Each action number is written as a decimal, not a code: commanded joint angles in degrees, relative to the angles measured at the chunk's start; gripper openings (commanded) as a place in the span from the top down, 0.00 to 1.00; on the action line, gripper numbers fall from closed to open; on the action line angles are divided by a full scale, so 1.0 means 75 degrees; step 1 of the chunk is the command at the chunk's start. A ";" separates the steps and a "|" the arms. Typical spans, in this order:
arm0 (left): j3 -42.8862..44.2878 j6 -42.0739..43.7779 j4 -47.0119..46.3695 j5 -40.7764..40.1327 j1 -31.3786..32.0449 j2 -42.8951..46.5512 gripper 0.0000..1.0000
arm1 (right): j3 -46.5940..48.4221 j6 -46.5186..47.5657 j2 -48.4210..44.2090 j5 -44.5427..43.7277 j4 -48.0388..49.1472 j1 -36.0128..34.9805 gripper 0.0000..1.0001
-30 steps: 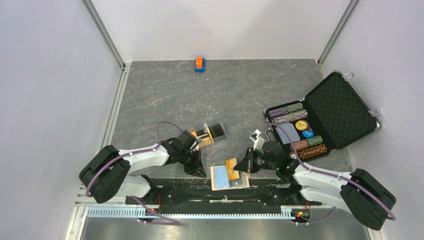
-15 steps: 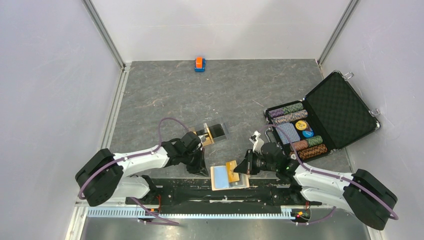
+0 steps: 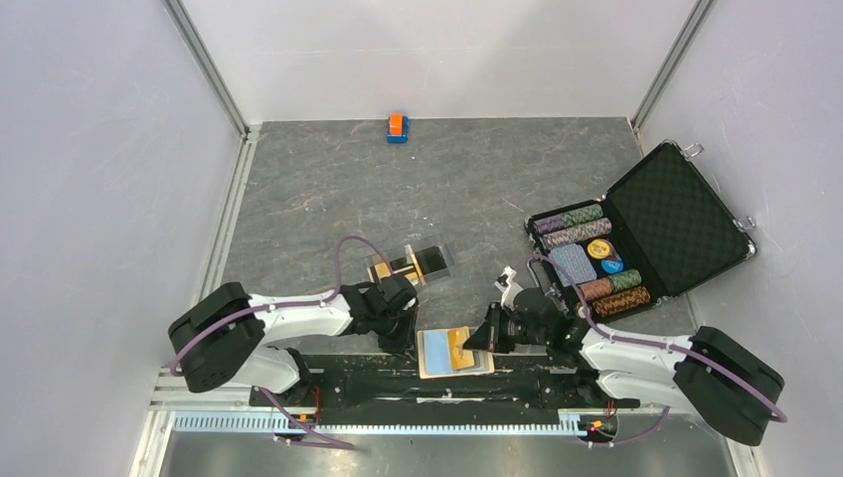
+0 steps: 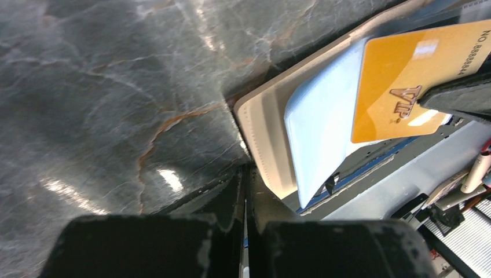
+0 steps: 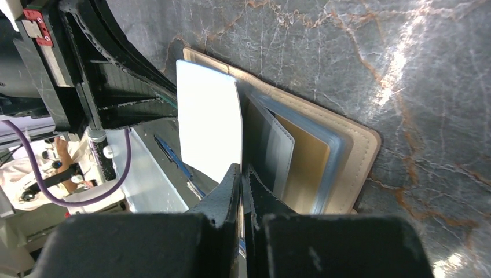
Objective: Put the credit cards into the card holder
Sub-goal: Insert the credit card into the card holder, then close the card holder at the center of the board.
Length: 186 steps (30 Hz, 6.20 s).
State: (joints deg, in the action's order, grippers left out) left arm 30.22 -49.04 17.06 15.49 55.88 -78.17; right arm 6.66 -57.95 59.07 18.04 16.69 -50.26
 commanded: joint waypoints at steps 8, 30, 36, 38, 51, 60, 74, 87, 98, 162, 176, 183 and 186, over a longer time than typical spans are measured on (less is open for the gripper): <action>0.0393 -0.0224 -0.0137 -0.0340 0.0284 -0.0470 0.98 | -0.0319 -0.0842 0.0612 0.0018 0.1424 -0.0201 1.00; 0.0581 -0.0189 -0.0095 -0.0364 0.0319 -0.0629 0.98 | -0.0379 -0.1244 0.1945 -0.0273 0.3440 -0.0961 1.00; 0.0693 -0.0234 -0.0085 -0.0365 0.0326 -0.0638 0.98 | -0.0161 -0.1302 0.2318 -0.0556 0.3792 -0.1199 1.00; 0.0735 -0.0258 -0.0008 -0.0411 0.0327 -0.0594 0.98 | -0.0109 -0.1336 0.2363 -0.0692 0.3858 -0.1249 1.00; 0.0943 -0.0352 0.0690 -0.1183 0.0319 0.0279 0.98 | 0.0789 -0.0756 0.2763 -0.1053 0.3579 -0.1302 1.00; 0.0975 -0.0281 0.1385 -0.1944 0.0133 0.0962 0.92 | 0.1471 -0.0361 0.3184 -0.1001 0.3306 -0.1209 1.00; -0.0083 -0.0362 0.1286 -0.0958 -0.0906 0.2049 0.80 | 0.1954 -0.0069 0.3954 -0.0561 0.3040 -0.1227 0.62; -0.1162 -0.1255 -0.0162 -0.0314 -0.1139 0.1936 0.60 | 0.2674 0.0360 0.4184 -0.0414 0.1997 -0.1601 0.36; -0.1034 -0.1230 0.0267 -0.0509 -0.1204 0.2340 0.55 | 0.3097 0.0980 0.3687 -0.0649 0.0439 -0.1642 0.15; -0.0969 -0.0767 -0.0561 0.0036 -0.1533 0.1684 0.41 | 0.2564 0.2753 0.2926 -0.1022 -0.1482 -0.1078 0.43; -0.2018 -0.1934 -0.2713 0.0642 -0.1533 0.1493 0.41 | 0.2223 0.2099 0.3462 0.0329 0.0409 -0.1585 0.45; -0.2134 -0.2372 -0.3653 0.1125 -0.1541 0.2473 0.51 | 0.2157 0.1938 0.3474 0.0378 0.0599 -0.1584 0.43; -0.2101 -0.2337 -0.3680 0.1289 -0.1532 0.2642 0.57 | 0.2180 0.1906 0.3475 0.0354 0.0651 -0.1585 0.42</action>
State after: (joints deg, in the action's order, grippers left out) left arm 13.69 -63.86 -4.12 22.24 44.31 -60.82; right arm 24.18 -42.52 83.85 18.22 23.33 -61.01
